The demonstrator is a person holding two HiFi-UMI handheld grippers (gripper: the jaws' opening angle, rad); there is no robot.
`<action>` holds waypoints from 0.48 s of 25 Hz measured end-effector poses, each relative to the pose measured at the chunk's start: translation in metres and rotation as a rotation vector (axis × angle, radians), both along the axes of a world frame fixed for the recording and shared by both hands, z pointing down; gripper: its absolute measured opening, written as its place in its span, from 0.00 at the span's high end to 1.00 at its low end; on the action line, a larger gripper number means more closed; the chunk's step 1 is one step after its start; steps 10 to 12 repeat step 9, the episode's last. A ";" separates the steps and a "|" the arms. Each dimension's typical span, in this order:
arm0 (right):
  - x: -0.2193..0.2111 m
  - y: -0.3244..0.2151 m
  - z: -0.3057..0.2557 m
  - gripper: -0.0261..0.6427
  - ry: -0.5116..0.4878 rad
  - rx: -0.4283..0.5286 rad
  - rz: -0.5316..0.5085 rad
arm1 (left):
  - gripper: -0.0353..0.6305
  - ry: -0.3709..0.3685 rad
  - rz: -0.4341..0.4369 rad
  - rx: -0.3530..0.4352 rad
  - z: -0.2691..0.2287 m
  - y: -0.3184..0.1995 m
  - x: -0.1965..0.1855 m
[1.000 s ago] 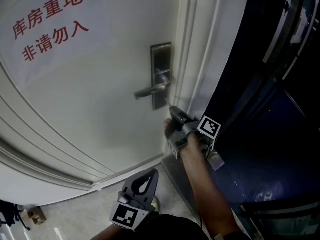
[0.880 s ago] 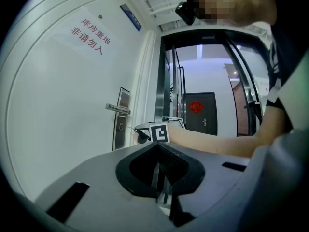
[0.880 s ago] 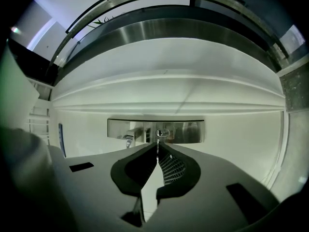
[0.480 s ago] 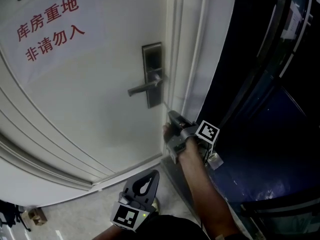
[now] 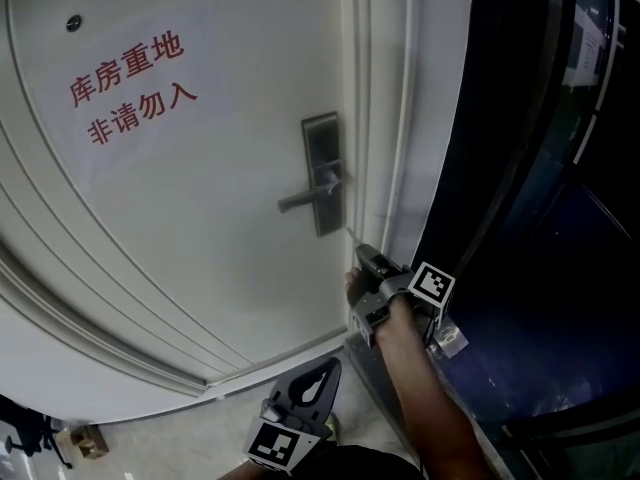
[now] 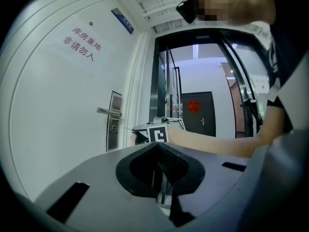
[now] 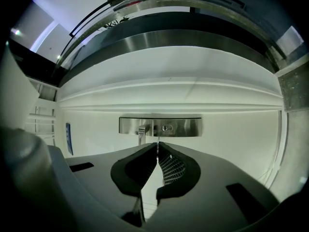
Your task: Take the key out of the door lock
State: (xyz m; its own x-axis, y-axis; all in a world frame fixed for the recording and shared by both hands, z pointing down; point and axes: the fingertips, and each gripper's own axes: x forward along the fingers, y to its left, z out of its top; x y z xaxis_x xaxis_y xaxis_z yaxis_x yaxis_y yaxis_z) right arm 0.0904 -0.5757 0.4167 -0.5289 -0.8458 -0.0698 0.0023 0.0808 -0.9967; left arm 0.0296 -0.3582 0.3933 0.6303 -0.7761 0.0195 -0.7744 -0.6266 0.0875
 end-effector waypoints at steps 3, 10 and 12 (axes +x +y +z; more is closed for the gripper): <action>0.000 0.002 -0.001 0.93 -0.005 0.000 -0.003 | 0.94 -0.003 -0.001 0.002 -0.001 0.002 0.001; -0.002 0.004 -0.002 0.93 -0.006 0.000 0.006 | 0.94 -0.004 0.010 0.021 -0.005 0.005 0.001; -0.002 0.004 -0.002 0.93 -0.006 0.000 0.006 | 0.94 -0.004 0.010 0.021 -0.005 0.005 0.001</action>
